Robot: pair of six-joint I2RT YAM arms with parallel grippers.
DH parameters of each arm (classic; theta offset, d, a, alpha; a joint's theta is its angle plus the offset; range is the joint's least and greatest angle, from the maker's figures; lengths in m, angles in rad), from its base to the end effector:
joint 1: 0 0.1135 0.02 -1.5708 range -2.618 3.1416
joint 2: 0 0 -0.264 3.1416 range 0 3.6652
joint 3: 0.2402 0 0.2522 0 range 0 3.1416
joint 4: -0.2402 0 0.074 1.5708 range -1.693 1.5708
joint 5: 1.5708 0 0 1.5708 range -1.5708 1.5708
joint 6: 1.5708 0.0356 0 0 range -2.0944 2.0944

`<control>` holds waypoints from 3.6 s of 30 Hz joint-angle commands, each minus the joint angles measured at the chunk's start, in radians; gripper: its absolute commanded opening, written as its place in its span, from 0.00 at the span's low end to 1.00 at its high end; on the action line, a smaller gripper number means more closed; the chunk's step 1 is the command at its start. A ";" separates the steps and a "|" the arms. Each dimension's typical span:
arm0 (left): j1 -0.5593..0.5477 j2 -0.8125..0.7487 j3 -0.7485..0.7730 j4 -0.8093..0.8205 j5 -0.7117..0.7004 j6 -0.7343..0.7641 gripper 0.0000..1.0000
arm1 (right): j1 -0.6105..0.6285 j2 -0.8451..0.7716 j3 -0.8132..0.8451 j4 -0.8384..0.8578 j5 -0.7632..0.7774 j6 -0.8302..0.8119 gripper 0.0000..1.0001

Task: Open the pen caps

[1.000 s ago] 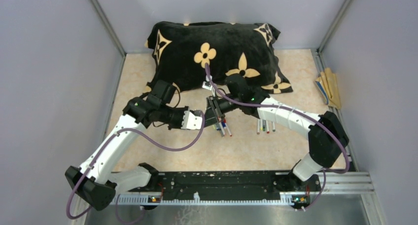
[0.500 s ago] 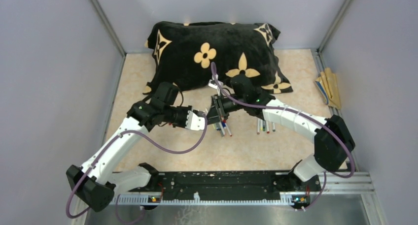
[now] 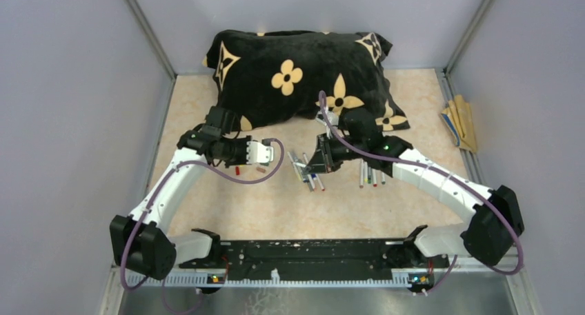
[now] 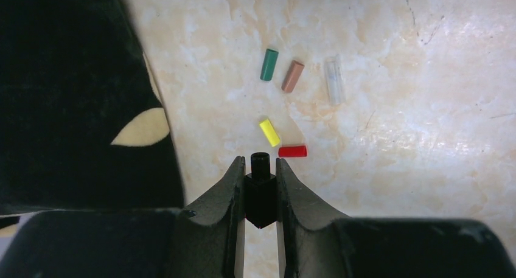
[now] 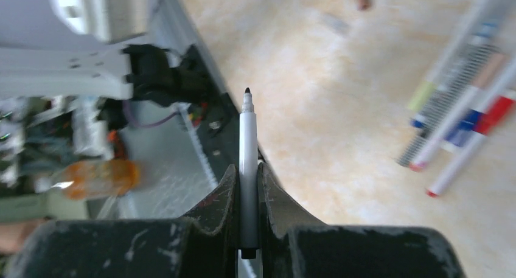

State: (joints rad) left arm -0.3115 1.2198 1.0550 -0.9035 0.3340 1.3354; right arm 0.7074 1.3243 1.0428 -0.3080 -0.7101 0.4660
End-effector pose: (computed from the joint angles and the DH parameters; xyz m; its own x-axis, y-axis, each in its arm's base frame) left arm 0.2178 -0.0824 0.2861 0.2332 0.8901 -0.3917 0.9138 -0.0628 0.4013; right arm 0.2065 0.2071 0.3030 -0.7840 -0.2220 -0.5797 -0.6183 0.3626 0.6973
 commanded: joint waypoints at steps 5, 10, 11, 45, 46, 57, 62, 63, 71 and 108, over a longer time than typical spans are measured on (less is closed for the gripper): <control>0.014 0.134 -0.064 0.156 0.106 -0.187 0.00 | -0.013 -0.168 -0.287 0.168 0.768 0.007 0.00; 0.074 0.274 -0.065 0.208 0.133 -0.262 0.00 | -0.013 -0.151 -0.394 0.271 0.968 0.037 0.00; 0.090 0.296 -0.071 0.217 0.133 -0.266 0.00 | -0.013 -0.138 -0.401 0.279 1.001 0.041 0.00; 0.131 0.368 -0.135 0.302 0.156 -0.383 0.46 | -0.044 0.125 -0.488 0.342 1.207 0.104 0.28; 0.131 0.368 -0.128 0.293 0.158 -0.383 0.48 | -0.046 0.123 -0.487 0.338 1.204 0.102 0.28; 0.132 0.338 0.063 0.110 0.224 -0.456 0.52 | -0.044 0.001 -0.359 0.283 1.104 0.014 0.32; 0.136 0.326 0.215 0.006 0.275 -0.529 0.58 | 0.019 0.076 -0.277 0.300 0.962 -0.019 0.33; 0.136 0.322 0.238 -0.007 0.279 -0.546 0.63 | 0.046 0.096 -0.265 0.313 0.951 -0.028 0.34; 0.163 0.273 0.285 -0.055 0.300 -0.603 0.99 | 0.144 0.214 -0.253 0.385 0.885 -0.032 0.36; 0.184 0.089 0.302 0.040 0.312 -0.643 0.99 | 0.171 0.203 -0.337 0.340 0.998 -0.103 0.00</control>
State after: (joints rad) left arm -0.1333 1.3476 1.3861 -0.9218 0.6132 0.6769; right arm 0.8688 1.5681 0.6773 0.0990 0.2428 0.3801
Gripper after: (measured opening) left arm 0.987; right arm 0.028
